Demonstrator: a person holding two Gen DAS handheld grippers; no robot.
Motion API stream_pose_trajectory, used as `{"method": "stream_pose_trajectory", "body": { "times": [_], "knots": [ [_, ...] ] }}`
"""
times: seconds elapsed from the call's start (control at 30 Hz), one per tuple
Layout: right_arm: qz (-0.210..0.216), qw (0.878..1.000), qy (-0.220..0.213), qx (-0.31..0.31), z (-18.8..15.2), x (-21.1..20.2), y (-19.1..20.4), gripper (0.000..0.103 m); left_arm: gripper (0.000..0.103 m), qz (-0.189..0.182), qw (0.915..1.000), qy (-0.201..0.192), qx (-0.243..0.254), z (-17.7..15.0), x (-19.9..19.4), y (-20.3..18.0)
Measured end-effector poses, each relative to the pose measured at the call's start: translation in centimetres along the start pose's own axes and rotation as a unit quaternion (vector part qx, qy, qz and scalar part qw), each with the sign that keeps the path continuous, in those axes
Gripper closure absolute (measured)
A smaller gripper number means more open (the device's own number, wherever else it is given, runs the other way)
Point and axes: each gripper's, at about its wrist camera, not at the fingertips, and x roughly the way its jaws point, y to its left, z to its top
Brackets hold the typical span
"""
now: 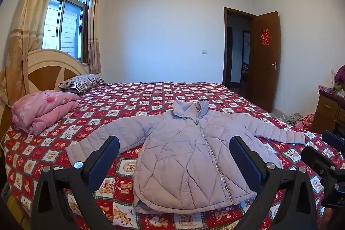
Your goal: Fold large clothes
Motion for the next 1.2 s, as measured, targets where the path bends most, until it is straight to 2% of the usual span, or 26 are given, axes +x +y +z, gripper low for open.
{"method": "stream_pose_trajectory", "body": {
  "times": [1.2],
  "knots": [
    [-0.001, 1.000, 0.012, 0.004, -0.5, 0.5, 0.0, 0.000, 0.001, -0.002, 0.9999, 0.010, -0.010, -0.2, 0.7, 0.7]
  ]
}}
